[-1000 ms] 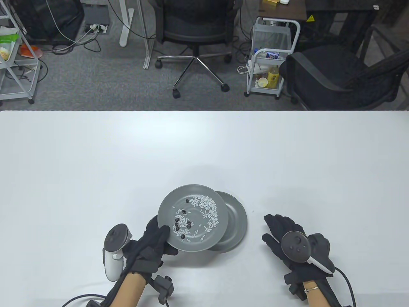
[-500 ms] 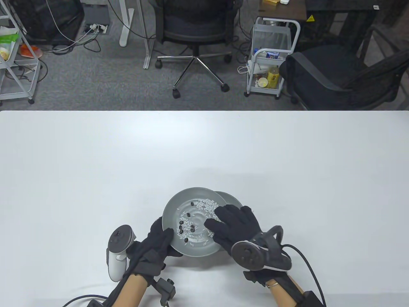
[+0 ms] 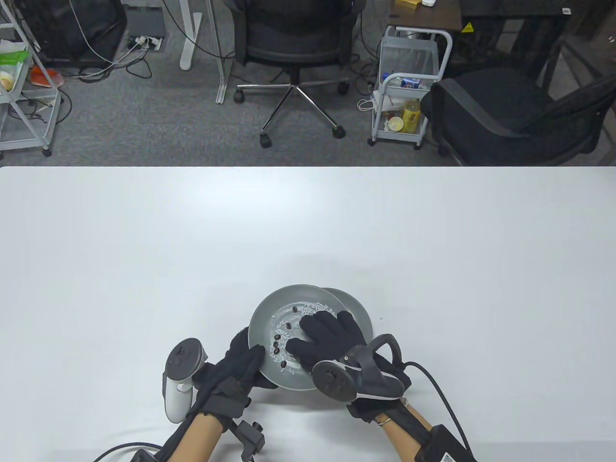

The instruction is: Pick coffee beans with hand pinch into plate

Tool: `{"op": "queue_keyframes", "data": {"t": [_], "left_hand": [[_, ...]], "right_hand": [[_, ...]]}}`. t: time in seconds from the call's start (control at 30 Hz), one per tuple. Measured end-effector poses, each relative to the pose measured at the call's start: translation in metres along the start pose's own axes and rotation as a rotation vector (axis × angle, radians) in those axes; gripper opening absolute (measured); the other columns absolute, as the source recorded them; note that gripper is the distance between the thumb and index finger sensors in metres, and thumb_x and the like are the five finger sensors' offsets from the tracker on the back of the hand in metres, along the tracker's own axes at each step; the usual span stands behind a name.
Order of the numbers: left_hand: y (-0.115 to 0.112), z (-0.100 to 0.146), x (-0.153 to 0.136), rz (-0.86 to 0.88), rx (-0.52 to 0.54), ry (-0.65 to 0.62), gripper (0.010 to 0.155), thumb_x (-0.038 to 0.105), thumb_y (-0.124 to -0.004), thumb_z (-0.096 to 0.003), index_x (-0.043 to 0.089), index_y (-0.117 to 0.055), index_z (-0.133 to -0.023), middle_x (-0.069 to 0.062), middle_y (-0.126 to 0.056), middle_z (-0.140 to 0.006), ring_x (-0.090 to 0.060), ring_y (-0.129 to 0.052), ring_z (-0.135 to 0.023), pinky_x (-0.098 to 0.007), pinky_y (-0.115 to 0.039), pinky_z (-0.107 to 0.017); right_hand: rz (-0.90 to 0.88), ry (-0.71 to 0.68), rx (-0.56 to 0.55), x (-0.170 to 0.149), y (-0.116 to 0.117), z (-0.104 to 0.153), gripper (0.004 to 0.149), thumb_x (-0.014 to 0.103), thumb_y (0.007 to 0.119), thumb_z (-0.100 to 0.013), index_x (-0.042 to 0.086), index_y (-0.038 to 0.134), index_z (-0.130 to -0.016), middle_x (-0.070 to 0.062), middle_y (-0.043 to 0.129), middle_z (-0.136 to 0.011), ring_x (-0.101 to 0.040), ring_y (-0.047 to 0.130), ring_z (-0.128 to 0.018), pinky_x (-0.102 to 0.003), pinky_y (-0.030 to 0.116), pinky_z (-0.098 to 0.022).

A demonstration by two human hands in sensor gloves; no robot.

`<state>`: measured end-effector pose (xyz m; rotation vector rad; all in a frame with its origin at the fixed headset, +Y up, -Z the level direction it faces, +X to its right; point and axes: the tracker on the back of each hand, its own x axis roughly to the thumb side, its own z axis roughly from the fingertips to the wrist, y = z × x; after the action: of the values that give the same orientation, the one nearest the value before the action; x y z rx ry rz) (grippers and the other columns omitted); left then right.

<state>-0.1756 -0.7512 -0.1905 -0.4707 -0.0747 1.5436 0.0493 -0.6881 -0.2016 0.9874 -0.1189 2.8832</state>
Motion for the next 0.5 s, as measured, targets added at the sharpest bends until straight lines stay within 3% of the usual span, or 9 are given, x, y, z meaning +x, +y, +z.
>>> {"op": "queue_keyframes", "data": {"t": [0.3, 0.5], "left_hand": [[-0.0023, -0.0011, -0.0001, -0.011, -0.022, -0.01, 0.06, 0.022, -0.055, -0.0673, 0.003, -0.02, -0.113, -0.026, -0.059, -0.108, -0.037, -0.087, -0.076, -0.036, -0.085, -0.053], [-0.0024, -0.001, 0.0, -0.02, -0.02, -0.013, 0.06, 0.022, -0.055, -0.0672, 0.003, -0.02, -0.113, -0.026, -0.06, -0.108, -0.037, -0.087, -0.076, -0.036, -0.085, -0.052]], "right_hand": [[-0.041, -0.002, -0.071, -0.003, 0.0055, 0.0005, 0.037, 0.042, 0.071, -0.065, 0.035, 0.067, -0.101, -0.001, 0.067, -0.11, -0.034, 0.063, -0.108, -0.063, 0.048, -0.078], [-0.017, -0.008, -0.098, -0.0023, 0.0043, 0.0029, 0.042, 0.043, 0.072, -0.065, 0.034, 0.064, -0.105, -0.002, 0.066, -0.111, -0.034, 0.063, -0.107, -0.063, 0.049, -0.078]]}}
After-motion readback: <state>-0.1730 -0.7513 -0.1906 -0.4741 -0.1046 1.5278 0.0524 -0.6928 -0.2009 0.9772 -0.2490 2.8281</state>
